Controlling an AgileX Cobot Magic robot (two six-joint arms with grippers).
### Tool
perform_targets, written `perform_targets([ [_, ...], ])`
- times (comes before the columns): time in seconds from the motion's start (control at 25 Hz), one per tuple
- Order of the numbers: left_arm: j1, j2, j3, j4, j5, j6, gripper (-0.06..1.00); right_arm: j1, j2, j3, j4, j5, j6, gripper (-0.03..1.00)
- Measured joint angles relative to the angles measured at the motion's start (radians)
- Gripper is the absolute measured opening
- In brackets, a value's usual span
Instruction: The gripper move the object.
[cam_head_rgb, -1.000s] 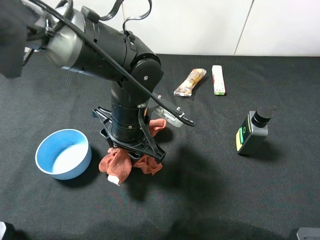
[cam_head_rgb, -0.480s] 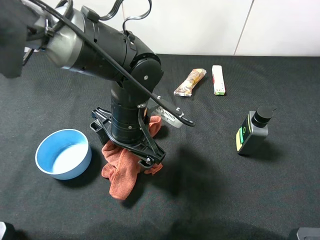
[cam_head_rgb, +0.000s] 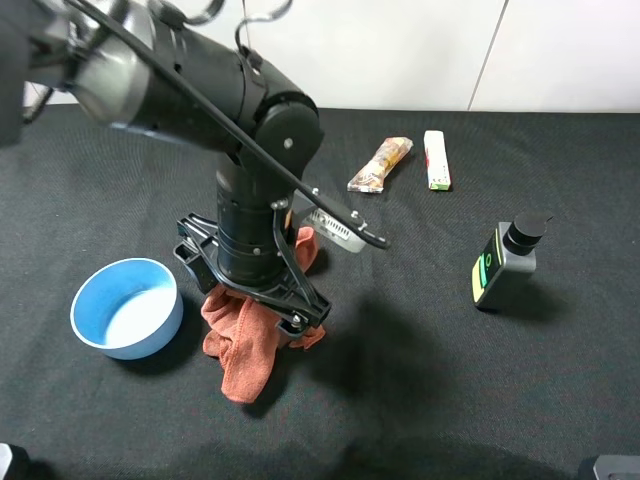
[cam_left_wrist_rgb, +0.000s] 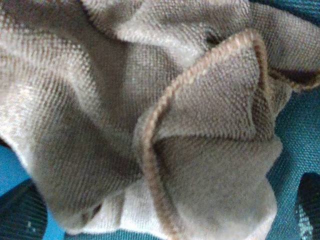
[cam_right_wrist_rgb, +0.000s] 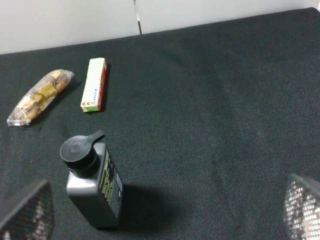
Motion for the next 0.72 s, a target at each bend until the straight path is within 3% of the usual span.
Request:
perform_targets([
  [0.48,0.000,-0.023,-0.123,0.016,0.186,-0.003,0.98,0.000,0.000,0.000,0.003,0.000,0.000,0.69],
  [0.72,0.000,-0.055,-0.153,0.016,0.206,0.005,0.98,0.000,0.000,0.000,0.003,0.000,0.000,0.69],
])
